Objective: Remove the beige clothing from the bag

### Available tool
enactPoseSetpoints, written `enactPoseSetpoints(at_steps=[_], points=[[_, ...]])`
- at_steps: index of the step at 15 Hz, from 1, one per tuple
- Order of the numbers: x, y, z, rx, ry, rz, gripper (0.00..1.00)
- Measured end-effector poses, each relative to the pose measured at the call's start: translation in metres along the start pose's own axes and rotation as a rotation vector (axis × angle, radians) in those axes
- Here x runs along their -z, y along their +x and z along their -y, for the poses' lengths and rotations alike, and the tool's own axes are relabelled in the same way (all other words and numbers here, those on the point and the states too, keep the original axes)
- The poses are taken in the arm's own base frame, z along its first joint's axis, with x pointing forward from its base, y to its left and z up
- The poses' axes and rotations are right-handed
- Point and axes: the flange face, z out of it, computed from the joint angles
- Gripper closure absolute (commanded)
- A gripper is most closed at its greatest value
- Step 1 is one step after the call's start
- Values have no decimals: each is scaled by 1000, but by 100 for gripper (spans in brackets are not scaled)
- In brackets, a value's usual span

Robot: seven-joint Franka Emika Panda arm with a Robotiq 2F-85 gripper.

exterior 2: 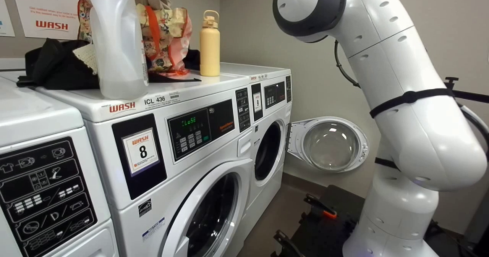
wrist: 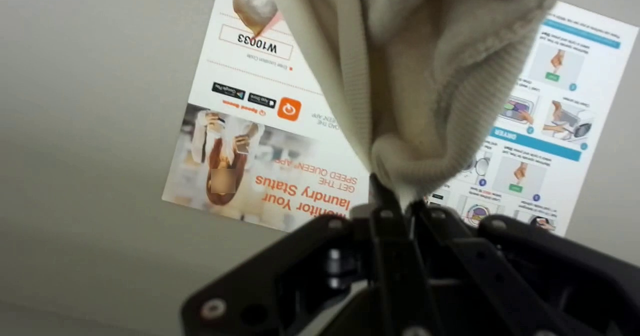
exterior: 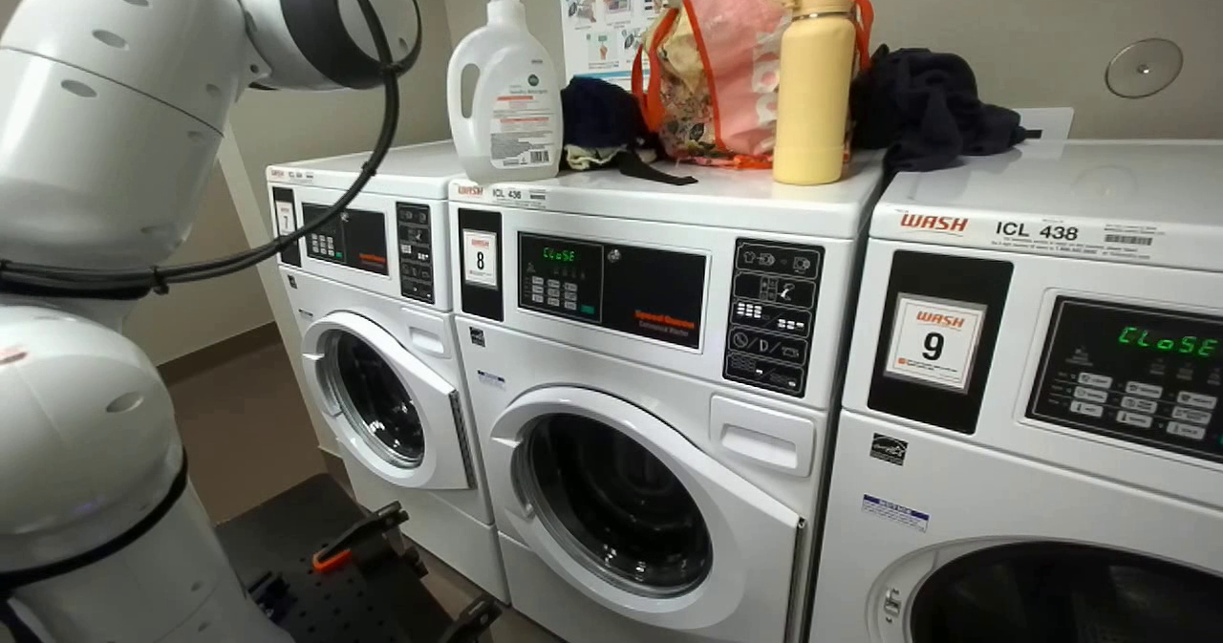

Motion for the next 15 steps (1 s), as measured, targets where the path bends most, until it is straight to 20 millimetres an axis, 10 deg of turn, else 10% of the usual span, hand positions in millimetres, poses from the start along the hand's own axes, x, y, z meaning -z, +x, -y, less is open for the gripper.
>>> enactPoseSetpoints(at_steps=[4, 15], points=[[32, 14, 13, 47, -32, 146, 99], [106, -33, -19, -90, 50, 728, 99]])
